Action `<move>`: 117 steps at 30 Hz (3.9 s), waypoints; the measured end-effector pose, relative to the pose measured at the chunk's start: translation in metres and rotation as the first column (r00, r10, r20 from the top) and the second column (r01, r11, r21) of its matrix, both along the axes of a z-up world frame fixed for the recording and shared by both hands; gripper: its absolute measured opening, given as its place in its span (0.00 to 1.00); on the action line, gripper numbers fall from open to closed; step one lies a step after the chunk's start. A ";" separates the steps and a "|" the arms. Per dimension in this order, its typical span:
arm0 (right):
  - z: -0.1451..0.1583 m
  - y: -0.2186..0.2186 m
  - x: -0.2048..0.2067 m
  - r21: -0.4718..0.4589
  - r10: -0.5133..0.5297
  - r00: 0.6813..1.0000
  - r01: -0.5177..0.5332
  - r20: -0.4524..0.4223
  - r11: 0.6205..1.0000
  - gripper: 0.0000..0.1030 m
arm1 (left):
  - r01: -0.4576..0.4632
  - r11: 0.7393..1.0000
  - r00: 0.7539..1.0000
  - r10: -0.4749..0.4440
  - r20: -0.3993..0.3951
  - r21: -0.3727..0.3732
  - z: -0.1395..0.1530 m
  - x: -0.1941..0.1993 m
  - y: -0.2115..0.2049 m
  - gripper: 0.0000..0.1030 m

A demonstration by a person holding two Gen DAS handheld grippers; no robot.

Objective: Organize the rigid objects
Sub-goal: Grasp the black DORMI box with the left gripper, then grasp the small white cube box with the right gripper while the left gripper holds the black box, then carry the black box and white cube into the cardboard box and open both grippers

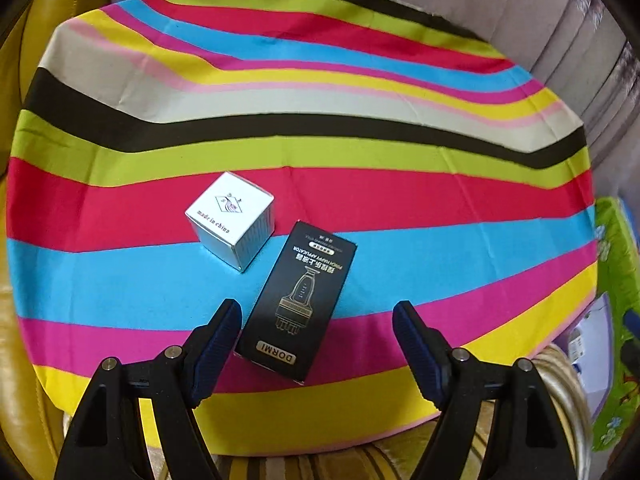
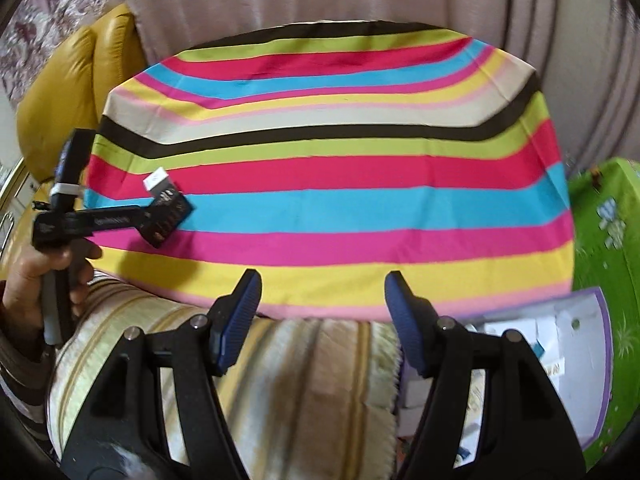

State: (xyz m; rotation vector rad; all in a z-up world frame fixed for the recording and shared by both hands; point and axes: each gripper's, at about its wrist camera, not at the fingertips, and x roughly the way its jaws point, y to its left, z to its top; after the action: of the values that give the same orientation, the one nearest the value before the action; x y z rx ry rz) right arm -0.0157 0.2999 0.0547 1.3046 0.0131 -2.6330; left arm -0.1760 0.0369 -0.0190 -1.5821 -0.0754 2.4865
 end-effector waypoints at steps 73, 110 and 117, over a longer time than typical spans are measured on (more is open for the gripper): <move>-0.090 -0.253 -0.124 0.127 0.477 0.874 -0.486 0.096 0.865 0.45 | -0.460 0.876 0.867 0.478 -0.142 0.143 -0.009 0.015 -0.113 0.44; -0.096 -0.136 -0.102 0.077 0.161 0.952 -0.186 0.262 0.979 0.44 | -0.056 0.998 0.998 0.055 -0.031 -0.035 -0.019 0.018 -0.021 0.41; -0.071 -0.122 -0.083 0.068 0.153 0.971 -0.168 0.182 0.983 0.44 | -0.035 0.996 0.992 0.025 -0.124 -0.077 0.008 0.032 -0.008 0.41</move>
State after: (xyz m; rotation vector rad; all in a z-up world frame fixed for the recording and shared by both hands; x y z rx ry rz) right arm -0.0988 0.1776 -0.0163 1.4915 0.1954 -2.3978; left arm -0.1444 0.0286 -0.0110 -1.4630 0.0164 2.6341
